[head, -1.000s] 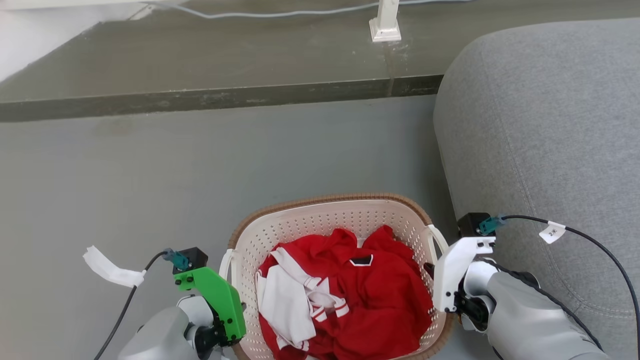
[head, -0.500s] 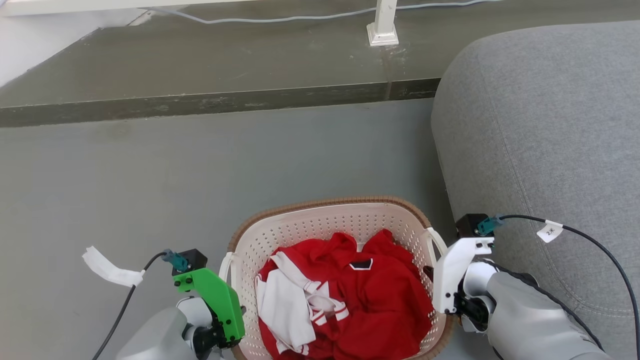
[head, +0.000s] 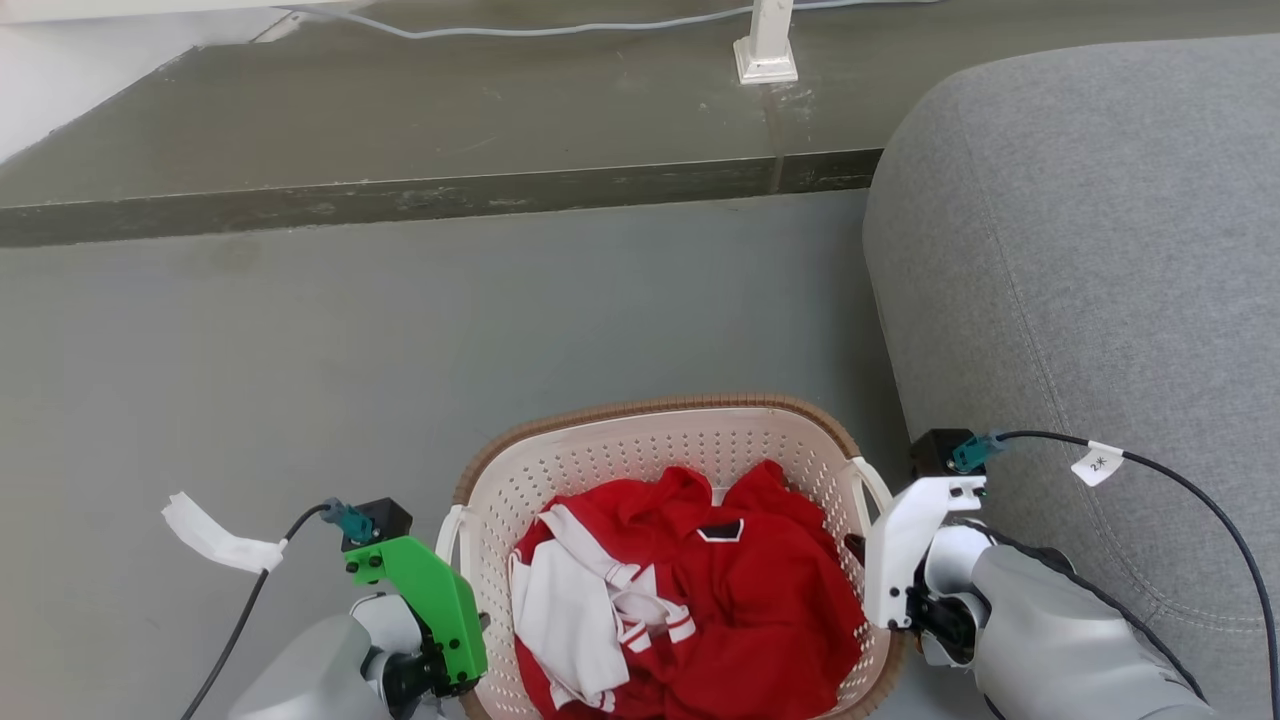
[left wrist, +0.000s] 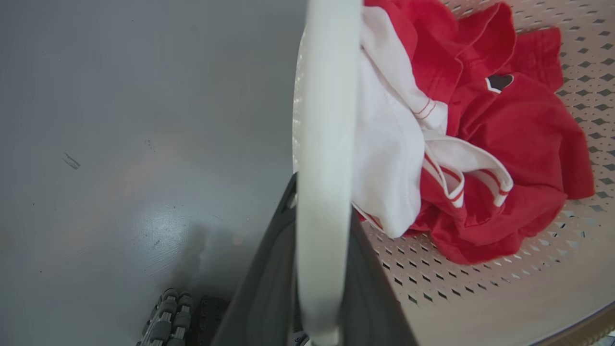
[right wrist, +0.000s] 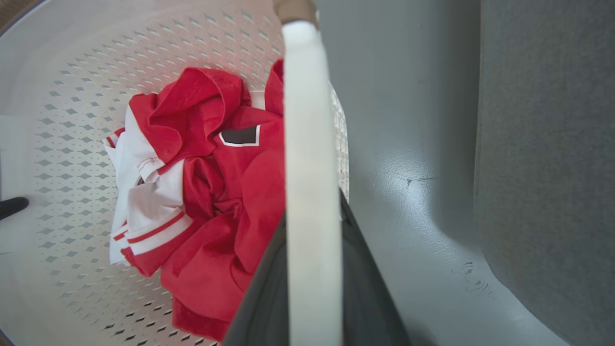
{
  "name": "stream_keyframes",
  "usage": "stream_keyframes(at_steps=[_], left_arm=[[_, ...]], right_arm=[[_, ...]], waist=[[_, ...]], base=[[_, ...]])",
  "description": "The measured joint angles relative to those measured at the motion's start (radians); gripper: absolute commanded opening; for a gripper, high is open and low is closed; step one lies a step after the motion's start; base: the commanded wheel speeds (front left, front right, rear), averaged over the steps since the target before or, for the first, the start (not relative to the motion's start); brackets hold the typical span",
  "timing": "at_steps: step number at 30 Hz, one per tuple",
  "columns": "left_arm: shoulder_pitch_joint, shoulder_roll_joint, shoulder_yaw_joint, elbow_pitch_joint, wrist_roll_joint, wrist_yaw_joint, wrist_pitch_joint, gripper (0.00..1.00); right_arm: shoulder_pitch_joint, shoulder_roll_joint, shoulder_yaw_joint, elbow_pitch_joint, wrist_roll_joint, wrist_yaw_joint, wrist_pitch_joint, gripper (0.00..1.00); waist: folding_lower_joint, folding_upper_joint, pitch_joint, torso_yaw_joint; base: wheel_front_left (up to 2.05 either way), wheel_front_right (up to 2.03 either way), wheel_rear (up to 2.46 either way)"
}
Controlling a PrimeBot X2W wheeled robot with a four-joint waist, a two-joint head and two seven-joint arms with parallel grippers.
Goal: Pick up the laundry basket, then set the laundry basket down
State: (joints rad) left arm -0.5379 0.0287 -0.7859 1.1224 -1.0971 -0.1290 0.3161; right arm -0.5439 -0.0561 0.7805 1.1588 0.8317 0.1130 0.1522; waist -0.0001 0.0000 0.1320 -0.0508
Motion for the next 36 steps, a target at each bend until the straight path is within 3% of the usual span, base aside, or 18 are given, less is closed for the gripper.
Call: stream_keyframes(at_steps=[19,36], left_arm=[[0.0,0.007,-0.018,-0.007,-0.008,0.0,-0.001,0.0],[-0.073,0.021,-0.022,-0.033,0.002,0.0,-0.083,0.0]], right_arm=[[-0.003,0.0,0.021,0.001,0.014,0.0,-0.003,0.0],[-0.085,-0.003,0.021,0.001,0.014,0.0,-0.082,0.0]], waist=[[0.0,0.0,0.02,-0.003],[0.0,0.0,0.139,-0.001]], base=[[0.0,0.0,0.0],[0.0,0.0,0.0]])
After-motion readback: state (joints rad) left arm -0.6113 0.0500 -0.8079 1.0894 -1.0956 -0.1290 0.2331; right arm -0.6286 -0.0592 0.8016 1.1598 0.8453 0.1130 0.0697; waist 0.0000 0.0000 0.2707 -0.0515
